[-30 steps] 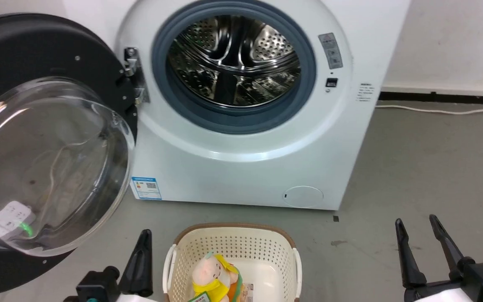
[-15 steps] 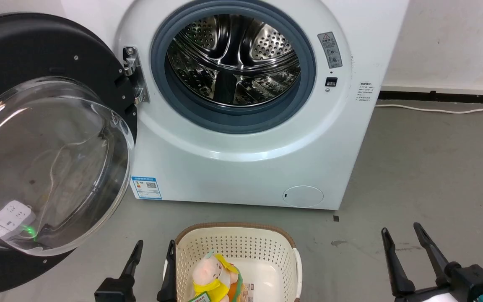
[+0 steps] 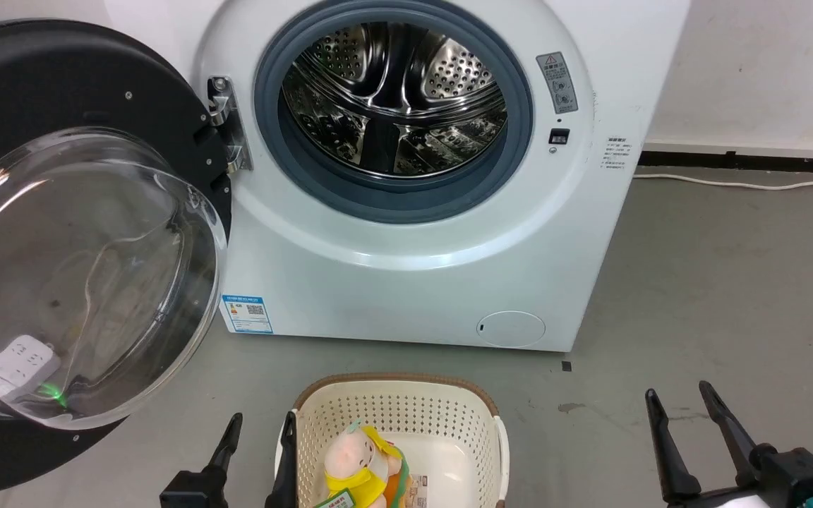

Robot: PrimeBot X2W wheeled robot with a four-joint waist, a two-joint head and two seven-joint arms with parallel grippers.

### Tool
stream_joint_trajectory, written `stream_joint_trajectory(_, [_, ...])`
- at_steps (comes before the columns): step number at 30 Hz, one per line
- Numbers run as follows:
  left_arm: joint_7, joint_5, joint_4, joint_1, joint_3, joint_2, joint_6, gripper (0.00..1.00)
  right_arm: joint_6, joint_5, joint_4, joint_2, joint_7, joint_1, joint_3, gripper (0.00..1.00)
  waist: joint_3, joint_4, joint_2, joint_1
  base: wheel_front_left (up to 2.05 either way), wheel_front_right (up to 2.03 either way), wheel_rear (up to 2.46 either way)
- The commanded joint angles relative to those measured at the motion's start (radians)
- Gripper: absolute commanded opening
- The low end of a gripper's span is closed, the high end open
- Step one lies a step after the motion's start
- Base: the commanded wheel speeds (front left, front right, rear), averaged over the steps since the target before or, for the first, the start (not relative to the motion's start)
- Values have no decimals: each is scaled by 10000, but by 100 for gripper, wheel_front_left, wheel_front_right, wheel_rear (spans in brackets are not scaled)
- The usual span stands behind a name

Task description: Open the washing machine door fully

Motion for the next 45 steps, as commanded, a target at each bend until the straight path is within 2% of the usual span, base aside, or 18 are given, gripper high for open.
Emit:
stream_joint_trajectory(1, [-54,-22,30,-123,35,-50,-58,100,8,-2,47,49,-43,109,-15,100,2,5,0,0,0,0,0])
stream_joint_trajectory(13, [-55,-103,-29,-194,-46,-87,-38,100,8,-42,106,49,-43,106,-42,100,-90,63,0,0,0,0,0])
stream_joint_trajectory(14, [1,-76,-12,-100,-49,-40,-58,0,0,-4,71,0,1,0,-38,0,-92,64,0,0,0,0,0])
stream_joint_trajectory(45, [566,466,-344,-245,345,-141,-173,0,0,-196,-153,9,570,-195,56,0,25,-17,0,0,0,0,0])
